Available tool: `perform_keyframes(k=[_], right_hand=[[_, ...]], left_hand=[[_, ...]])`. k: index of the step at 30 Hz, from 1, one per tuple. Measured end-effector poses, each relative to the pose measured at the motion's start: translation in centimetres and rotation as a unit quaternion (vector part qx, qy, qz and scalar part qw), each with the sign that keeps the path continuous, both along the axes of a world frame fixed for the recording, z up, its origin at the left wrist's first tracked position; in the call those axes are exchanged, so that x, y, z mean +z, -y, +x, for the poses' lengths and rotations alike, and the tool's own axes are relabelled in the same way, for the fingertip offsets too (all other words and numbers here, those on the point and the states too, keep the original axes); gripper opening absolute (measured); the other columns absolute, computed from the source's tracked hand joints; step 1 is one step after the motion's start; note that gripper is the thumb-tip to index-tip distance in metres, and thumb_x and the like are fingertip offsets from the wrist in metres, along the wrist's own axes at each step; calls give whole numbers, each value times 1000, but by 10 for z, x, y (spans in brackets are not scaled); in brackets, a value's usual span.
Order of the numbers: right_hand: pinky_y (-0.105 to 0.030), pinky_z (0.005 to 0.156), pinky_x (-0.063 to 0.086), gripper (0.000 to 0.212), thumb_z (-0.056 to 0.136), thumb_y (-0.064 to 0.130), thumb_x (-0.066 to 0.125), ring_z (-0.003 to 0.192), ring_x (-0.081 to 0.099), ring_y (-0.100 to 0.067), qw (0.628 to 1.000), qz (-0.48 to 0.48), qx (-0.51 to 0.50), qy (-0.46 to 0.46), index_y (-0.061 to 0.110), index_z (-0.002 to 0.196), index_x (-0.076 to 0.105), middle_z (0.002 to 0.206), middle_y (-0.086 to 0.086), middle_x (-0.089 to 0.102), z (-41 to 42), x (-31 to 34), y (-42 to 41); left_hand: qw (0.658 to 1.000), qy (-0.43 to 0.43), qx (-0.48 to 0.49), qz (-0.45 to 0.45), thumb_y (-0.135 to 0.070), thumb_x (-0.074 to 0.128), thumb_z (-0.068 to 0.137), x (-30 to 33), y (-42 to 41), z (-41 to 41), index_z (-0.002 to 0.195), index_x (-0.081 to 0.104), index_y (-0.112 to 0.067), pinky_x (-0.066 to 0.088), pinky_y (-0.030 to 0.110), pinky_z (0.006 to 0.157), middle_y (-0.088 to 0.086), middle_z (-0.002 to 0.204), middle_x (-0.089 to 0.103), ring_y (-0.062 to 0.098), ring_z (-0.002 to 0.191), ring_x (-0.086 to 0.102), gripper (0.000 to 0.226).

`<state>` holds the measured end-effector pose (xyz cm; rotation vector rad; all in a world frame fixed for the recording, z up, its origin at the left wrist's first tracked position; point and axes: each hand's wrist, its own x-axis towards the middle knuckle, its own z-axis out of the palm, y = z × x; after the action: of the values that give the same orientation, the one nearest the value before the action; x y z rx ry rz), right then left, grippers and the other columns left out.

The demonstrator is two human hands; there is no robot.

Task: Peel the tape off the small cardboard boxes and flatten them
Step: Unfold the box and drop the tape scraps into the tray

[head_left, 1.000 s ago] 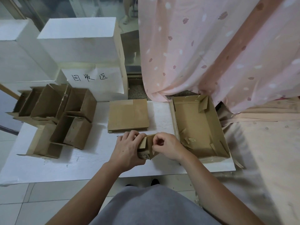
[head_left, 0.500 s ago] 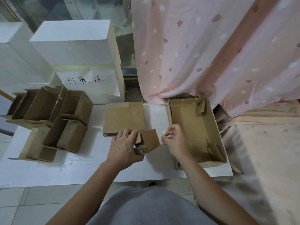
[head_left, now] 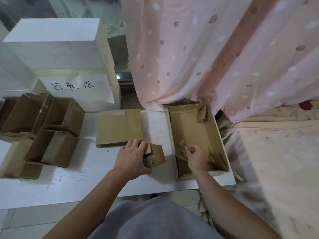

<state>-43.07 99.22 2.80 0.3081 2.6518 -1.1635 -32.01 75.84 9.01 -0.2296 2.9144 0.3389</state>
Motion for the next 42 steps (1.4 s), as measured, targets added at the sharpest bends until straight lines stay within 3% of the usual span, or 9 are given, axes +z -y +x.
perform_keyframes(k=[7,11,17,20,23,29,34,38,42], right_hand=[[-23,78,47,24,98,16,66,97,65,-17,998,37,57,-16,7,120,72,115,-8,72,1,-5,-10],[-34,111,45,36,101,18,61,132,53,-14,981,37,189,-31,21,137,63,146,4,55,3,8,2],[-30,123,23,67,99,7,55,152,21,-7,905,44,421,-41,29,158,33,166,11,25,10,50,35],[-37,120,31,89,92,12,62,154,10,-9,843,85,531,-18,32,162,11,170,14,2,16,70,47],[-40,110,43,107,86,20,71,151,20,-14,831,88,549,-19,40,160,-3,167,20,-3,21,80,58],[-29,111,39,84,84,22,76,138,39,-12,836,35,547,-33,23,156,33,157,12,27,23,81,71],[-33,118,35,84,80,27,79,137,36,-8,857,9,513,-47,16,154,41,150,10,33,17,86,85],[-31,119,33,82,78,29,80,136,33,-9,865,-11,499,-53,13,151,45,149,8,35,19,88,110],[-25,119,30,85,77,22,81,149,25,-11,897,-73,435,-7,18,153,44,164,7,21,27,86,136]], left_hand=[[1000,10,-4,-9,-68,69,63,-4,-3,-1,133,44,-29,44,36,92,-6,123,48,19,111,47,83],[1000,13,7,7,-65,73,66,-5,-5,-3,138,43,-27,44,35,95,-6,126,48,18,114,47,87],[998,5,52,47,-72,72,69,-7,-8,-7,123,40,-24,45,35,89,-7,114,58,18,105,52,79],[998,-7,52,35,-72,71,71,-5,-10,-5,113,40,-24,42,32,82,-8,105,57,18,99,51,72],[998,-19,42,44,-66,76,69,-1,-10,-4,120,43,-23,43,31,85,-8,112,59,17,102,50,74],[996,-60,29,67,-77,75,67,5,4,11,122,51,-26,44,31,89,-9,116,63,16,105,55,79],[974,-84,185,98,-84,62,76,12,39,40,135,54,-31,44,39,108,-6,151,50,19,130,51,80],[864,-85,323,376,-54,61,98,27,55,51,136,58,-33,52,15,71,-5,128,66,-2,91,67,43],[841,-150,373,362,-48,54,104,28,64,49,127,64,-35,57,24,70,-13,113,69,5,98,67,28]])
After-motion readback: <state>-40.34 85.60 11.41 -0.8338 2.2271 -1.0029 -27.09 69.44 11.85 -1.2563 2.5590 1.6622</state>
